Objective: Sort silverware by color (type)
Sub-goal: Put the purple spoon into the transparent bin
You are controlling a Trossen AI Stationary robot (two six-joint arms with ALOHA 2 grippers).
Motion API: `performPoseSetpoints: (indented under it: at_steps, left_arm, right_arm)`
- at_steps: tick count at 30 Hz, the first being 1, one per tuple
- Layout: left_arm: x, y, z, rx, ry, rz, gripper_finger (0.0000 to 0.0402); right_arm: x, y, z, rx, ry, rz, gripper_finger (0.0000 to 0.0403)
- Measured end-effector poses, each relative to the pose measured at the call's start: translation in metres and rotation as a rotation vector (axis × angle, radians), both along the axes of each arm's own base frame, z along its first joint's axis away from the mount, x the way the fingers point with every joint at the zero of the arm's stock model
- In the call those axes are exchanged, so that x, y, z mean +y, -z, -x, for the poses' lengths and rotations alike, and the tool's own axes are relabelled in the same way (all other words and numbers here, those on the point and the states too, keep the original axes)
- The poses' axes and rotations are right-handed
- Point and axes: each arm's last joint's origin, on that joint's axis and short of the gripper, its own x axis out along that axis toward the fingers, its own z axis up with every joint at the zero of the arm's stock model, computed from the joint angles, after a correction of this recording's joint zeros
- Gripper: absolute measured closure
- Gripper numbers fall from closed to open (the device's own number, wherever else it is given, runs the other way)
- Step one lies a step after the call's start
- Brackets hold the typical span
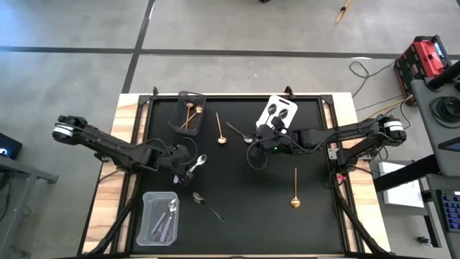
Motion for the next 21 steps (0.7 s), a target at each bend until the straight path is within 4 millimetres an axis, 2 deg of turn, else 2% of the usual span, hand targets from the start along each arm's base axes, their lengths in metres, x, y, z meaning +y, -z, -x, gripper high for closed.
performPoseSetpoints:
  at_steps: [10,14,21]
  left_arm:
    - [-0.002,0.016,-0.011,0.002,0.094,-0.084,0.039]
    - [-0.003,0.019,-0.015,0.027,0.1,-0.095,0.0358]
    - [-0.004,0.024,-0.02,0.064,0.132,-0.125,0.0277]
  right_arm:
    - [0.0,0.0,0.0,-0.001,-0.001,0.002,0.0343]
    - [0.0,0.0,0.0,-0.001,-0.001,0.002,0.0343]
    - [0.0,0.0,0.0,-0.001,0.0,0.001,0.0343]
